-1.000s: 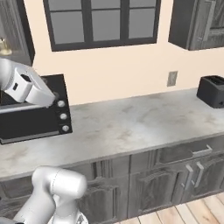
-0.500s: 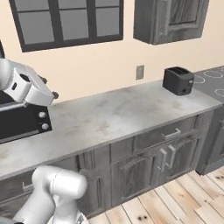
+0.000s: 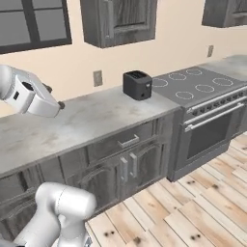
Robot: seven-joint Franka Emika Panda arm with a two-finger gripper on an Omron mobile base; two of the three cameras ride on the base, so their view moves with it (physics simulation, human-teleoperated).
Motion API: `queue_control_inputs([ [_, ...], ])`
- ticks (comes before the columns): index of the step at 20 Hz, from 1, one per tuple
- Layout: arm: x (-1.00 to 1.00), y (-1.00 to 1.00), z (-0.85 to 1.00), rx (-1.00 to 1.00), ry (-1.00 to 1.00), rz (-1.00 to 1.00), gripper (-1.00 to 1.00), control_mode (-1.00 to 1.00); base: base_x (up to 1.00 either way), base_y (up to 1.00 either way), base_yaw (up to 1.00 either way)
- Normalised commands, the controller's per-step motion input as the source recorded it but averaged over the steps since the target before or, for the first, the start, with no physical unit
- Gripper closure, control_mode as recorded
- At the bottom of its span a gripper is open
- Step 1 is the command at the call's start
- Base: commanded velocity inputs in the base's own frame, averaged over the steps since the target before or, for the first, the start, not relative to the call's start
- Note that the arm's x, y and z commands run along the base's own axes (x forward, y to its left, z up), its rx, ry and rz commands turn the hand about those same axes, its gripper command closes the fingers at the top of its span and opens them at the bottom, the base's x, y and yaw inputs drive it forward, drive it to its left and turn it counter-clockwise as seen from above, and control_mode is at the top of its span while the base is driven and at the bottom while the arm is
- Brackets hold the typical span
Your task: Pick the candle and candle from the dining table and place them in the open cabinet. Close the cabinet after placing the objects.
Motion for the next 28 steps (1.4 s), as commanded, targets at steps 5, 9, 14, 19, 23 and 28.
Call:
queue_control_inputs([
  [5, 0.0, 0.0, 0.0, 0.0, 0.0, 0.0, -1.0, 1.0, 0.4, -1.0, -0.27],
  [9, 0.0, 0.0, 0.0, 0.0, 0.0, 0.0, -1.0, 1.0, 0.58, -1.0, -0.35],
  [14, 0.0, 0.0, 0.0, 0.0, 0.0, 0.0, -1.0, 1.0, 0.51, -0.99, -0.44],
  [19, 0.0, 0.0, 0.0, 0.0, 0.0, 0.0, -1.0, 1.0, 0.31, -0.77, -0.57],
  [23, 0.0, 0.0, 0.0, 0.0, 0.0, 0.0, -1.0, 1.0, 0.22, -0.55, -0.59],
  [28, 0.0, 0.0, 0.0, 0.0, 0.0, 0.0, -1.0, 1.0, 0.19, -0.28, -0.59],
])
